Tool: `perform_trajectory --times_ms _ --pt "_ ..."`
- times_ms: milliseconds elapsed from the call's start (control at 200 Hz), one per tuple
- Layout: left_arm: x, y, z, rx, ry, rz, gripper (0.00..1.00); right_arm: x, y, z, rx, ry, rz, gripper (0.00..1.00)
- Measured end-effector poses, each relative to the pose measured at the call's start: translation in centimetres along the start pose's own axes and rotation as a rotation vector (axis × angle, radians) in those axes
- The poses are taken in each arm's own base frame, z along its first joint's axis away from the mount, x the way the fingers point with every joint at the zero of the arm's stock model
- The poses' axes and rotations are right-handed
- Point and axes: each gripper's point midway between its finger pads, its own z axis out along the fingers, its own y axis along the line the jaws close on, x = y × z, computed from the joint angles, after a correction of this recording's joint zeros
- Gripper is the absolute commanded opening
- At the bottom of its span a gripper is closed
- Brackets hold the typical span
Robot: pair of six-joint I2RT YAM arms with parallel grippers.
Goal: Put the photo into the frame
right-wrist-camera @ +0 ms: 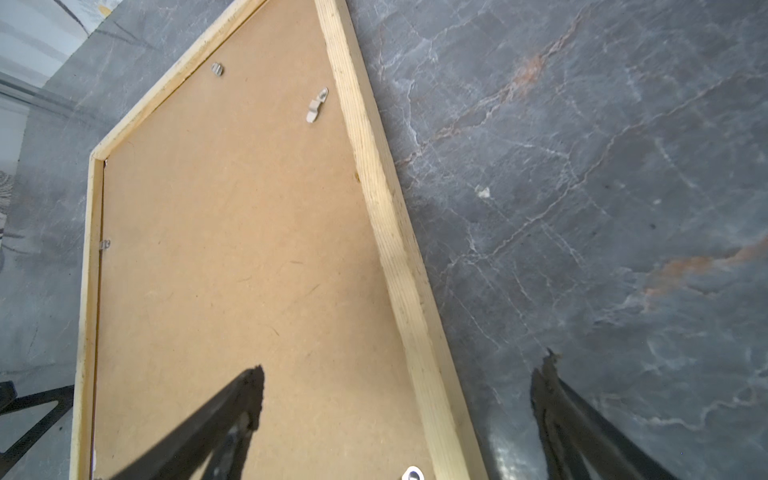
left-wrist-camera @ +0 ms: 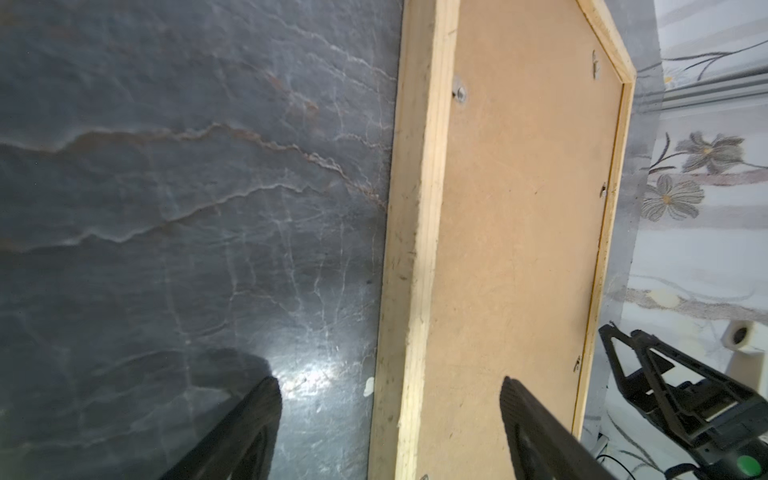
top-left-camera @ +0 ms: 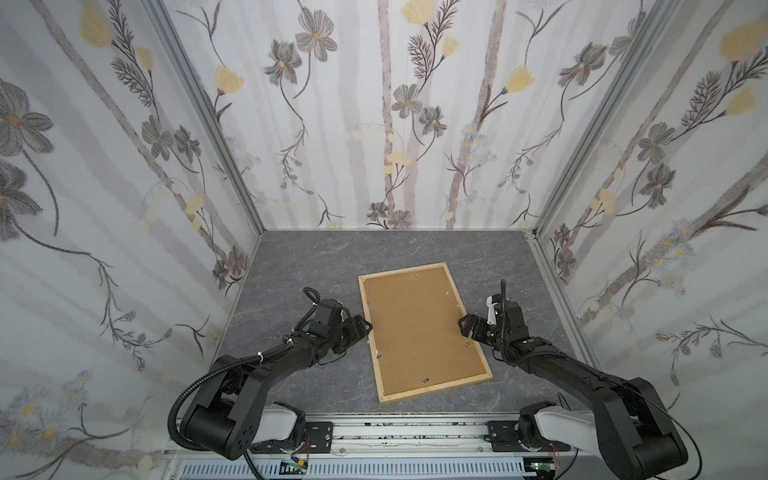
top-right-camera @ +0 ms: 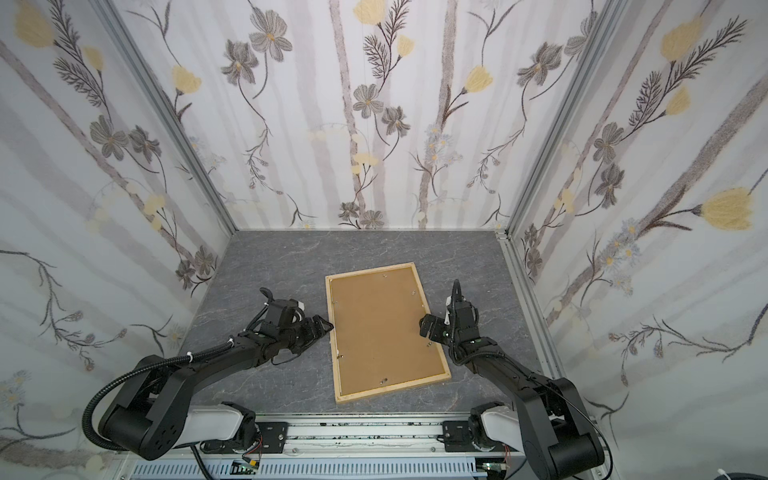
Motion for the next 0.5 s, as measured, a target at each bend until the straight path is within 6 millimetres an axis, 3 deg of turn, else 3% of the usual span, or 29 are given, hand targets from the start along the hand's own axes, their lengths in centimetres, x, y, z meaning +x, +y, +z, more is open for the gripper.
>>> perform_trajectory --times_ms 185,345,500 --pt "0.0 -0.7 0.3 0.042 -0.017 -0.005 0.83 1.9 0.8 0.7 -0.073 0.056 0.016 1.0" --pt "0.5 -0.9 1.4 0.073 0.006 -0.016 0.83 3.2 2.9 0.9 -0.15 0.051 0.001 0.99" --pt "-0.8 -1.4 2.1 0.07 -0.026 -0.007 0.83 3.8 3.9 1.1 -0.141 0.003 -0.006 1.0"
